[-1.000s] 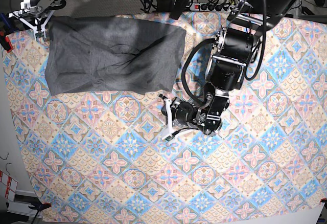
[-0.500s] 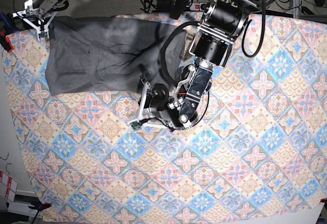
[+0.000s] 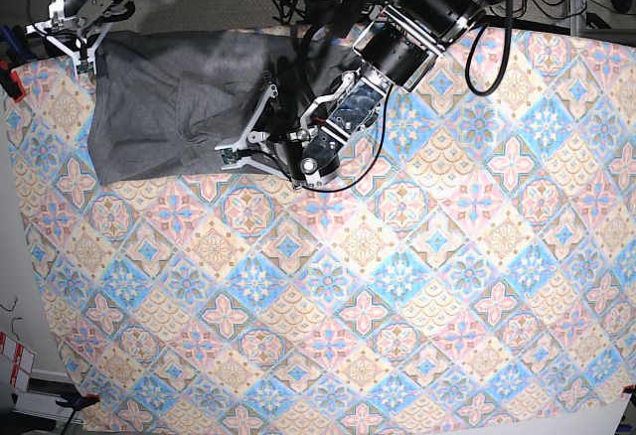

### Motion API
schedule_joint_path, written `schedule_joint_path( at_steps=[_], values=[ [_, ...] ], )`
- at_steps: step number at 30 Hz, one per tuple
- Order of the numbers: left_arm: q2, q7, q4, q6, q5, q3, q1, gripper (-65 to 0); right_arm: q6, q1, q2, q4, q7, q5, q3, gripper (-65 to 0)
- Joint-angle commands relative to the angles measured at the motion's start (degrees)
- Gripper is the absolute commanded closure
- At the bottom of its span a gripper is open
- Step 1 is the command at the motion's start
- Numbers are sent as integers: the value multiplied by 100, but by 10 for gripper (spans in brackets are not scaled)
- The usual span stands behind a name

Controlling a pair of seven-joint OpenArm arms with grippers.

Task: Fold the T-shirt properly
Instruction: 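Grasp the folded shirt's edge near its middle with the left gripper, then pull the grasped edge toward the left arm with the left gripper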

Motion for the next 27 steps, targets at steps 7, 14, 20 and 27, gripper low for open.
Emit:
schedule_joint_path(
  at_steps=[7,14,20,27],
  values=[
    [-63,73,125,-12,-98,24,-270,0,-47,-20,52,88,9,-27,28,-142],
    [121,310,301,-12,-107,51,-402,0,-47,-38,52,115,9,-27,28,-142],
    [121,301,319,-12,-212,578,-402,0,-47,-20,52,71,9,-10,28,-142],
    [121,293,442,-12,-98,59,-384,0,-47,15,52,115,9,17,37,-142]
  ],
)
